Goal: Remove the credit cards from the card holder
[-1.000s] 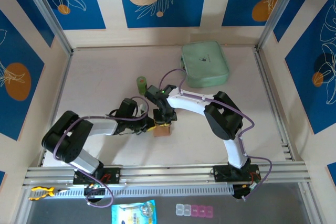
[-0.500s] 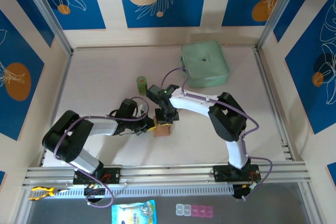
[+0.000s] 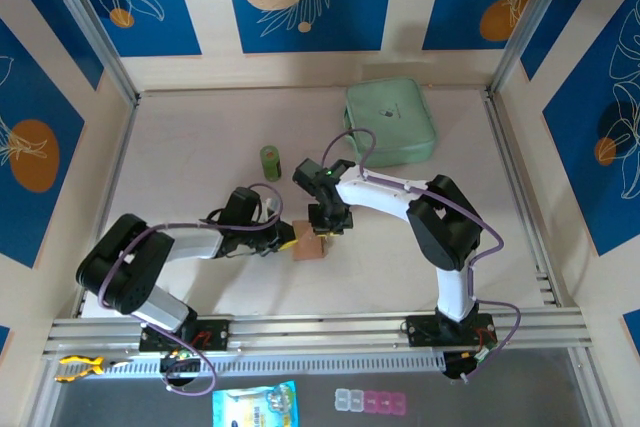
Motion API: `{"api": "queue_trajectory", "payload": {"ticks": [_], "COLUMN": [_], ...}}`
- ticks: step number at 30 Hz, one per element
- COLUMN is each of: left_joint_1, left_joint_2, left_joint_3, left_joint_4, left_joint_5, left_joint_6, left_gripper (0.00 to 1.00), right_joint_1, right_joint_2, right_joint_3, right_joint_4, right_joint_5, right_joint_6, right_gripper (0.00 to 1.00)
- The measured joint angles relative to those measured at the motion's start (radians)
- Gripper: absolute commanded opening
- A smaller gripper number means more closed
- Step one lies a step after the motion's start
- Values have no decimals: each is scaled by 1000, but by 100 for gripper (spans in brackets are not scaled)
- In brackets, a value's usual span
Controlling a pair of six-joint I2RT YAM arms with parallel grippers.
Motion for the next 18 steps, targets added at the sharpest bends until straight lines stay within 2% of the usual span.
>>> {"api": "queue_trajectory", "payload": {"ticks": [11, 18], "left_joint_1": [-1, -1], "left_joint_2": [-55, -58], "left_joint_3": [56, 64], "left_joint_4": [-113, -136], "left_joint_5": [-27, -38], "left_joint_6": [21, 30], "left_gripper": [14, 14], "right_joint_1": [-11, -19], "right_joint_2": [0, 2], "right_joint_3": [-79, -93], "right_joint_4": [89, 134], "right_joint_5": [-44, -64], "right_joint_6": [-16, -24], "right_gripper": [21, 16]}}
